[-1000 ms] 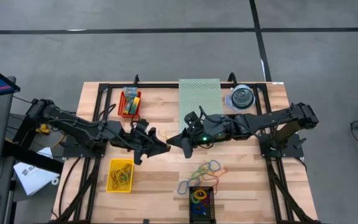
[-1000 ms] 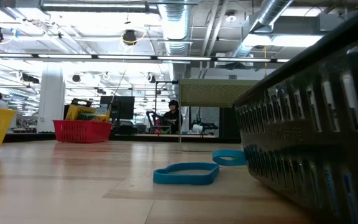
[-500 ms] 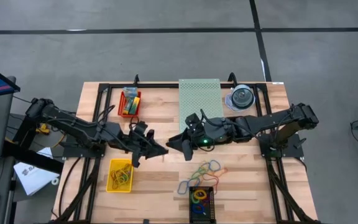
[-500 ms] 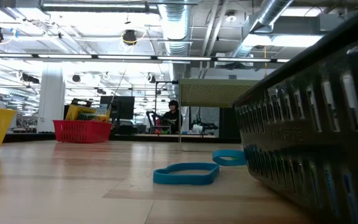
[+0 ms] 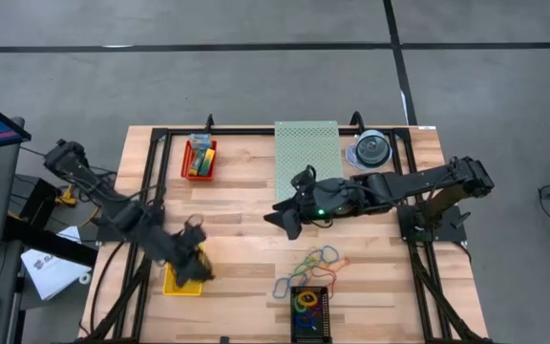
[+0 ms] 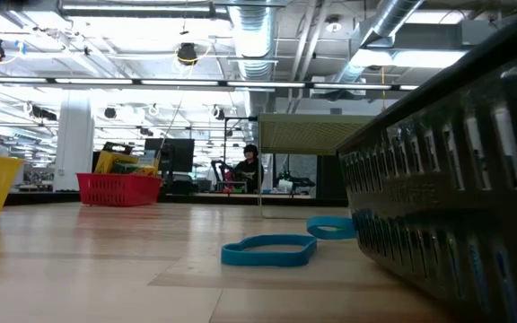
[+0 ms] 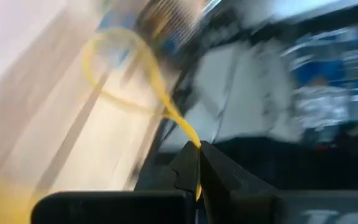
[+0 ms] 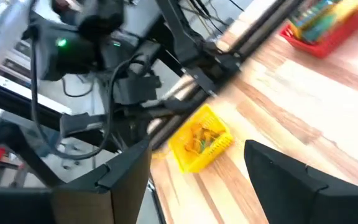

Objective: Pick & Place Office Desk Supplies
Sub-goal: Put the yellow rubber band into the yellow bin

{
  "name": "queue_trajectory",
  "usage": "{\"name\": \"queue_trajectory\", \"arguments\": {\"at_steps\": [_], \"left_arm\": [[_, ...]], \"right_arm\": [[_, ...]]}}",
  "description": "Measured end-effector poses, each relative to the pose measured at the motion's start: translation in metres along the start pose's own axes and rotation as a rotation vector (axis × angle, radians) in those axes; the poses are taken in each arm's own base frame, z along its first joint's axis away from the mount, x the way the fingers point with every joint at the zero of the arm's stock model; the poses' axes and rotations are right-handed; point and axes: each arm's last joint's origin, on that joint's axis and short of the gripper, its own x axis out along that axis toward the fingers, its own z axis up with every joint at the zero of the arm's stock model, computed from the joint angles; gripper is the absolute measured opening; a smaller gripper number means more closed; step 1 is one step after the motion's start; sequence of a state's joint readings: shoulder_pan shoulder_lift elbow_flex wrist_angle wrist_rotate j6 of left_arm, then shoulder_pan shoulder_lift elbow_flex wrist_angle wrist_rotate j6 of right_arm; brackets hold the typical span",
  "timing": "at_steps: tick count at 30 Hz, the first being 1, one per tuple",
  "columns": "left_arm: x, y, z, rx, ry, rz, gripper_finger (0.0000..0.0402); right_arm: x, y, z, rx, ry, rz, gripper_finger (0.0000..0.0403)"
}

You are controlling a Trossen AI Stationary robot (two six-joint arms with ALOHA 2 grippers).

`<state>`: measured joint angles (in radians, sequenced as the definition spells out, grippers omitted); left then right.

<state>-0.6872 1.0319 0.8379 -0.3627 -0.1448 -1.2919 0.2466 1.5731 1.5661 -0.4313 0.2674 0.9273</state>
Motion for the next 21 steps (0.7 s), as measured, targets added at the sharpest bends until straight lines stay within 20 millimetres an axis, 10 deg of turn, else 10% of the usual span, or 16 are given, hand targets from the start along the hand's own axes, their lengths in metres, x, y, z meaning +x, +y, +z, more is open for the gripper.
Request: {"name": "queue_trajectory", "arguments": {"at_steps": [8,21], "left_arm": [[-0.006,0.028,-0.046,-0.315,0.15,0.391,0.0],[0.006,0.05,-0.042,-0.445,0.045,0.662,0.01]], "right_arm": [[0.0,-0.005,-0.003,0.019,0.007,-0.059,0.0254],[0.0,-0.006,-0.003,0.014,0.0,-0.077,0.0254]]}}
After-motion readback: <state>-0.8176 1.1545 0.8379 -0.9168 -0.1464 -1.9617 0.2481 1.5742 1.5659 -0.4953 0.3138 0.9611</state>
